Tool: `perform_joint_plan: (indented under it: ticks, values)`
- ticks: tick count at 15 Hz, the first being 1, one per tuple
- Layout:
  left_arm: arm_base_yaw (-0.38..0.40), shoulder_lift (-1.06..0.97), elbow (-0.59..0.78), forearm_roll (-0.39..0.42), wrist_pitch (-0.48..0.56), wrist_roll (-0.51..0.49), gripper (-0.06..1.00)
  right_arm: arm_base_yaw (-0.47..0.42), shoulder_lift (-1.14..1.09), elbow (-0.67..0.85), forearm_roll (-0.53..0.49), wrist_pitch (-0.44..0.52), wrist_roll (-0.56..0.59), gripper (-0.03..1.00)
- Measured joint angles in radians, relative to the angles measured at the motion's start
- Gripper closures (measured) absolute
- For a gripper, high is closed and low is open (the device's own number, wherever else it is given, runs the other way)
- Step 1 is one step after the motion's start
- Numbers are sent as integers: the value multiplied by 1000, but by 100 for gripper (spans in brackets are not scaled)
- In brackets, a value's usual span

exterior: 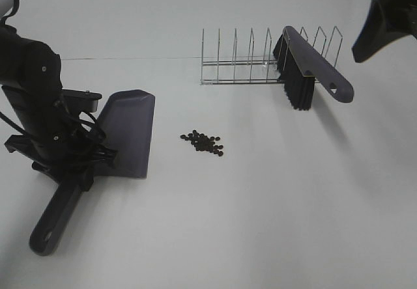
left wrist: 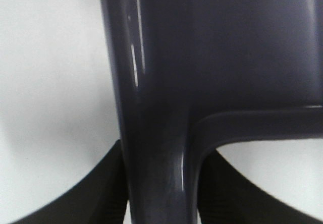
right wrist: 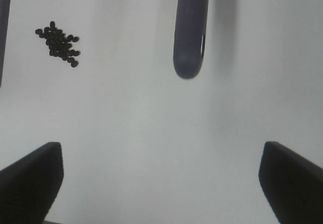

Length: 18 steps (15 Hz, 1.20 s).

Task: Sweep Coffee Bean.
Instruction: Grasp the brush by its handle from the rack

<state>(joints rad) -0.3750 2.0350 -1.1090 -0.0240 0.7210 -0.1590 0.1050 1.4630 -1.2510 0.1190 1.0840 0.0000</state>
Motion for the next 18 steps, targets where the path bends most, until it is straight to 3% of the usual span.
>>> perform_joint_plan:
  ticks: [5, 7, 10, 13, 18]
  values:
    - [0, 0, -2, -2, 1, 30, 62, 0, 461, -456, -27, 123, 7, 7]
    - [0, 0, -2, -9, 1, 31, 62, 0, 703, -695, -64, 129, -9, 7]
    - [0, 0, -2, -31, 12, 31, 62, 0, 909, -902, -66, 129, -23, 9]
    - [0, 0, -3, -45, 32, 31, 62, 0, 996, -987, -65, 129, -39, 12]
    - [0, 0, -3, -79, 47, 31, 62, 0, 1060, -1004, -58, 135, -51, 16]
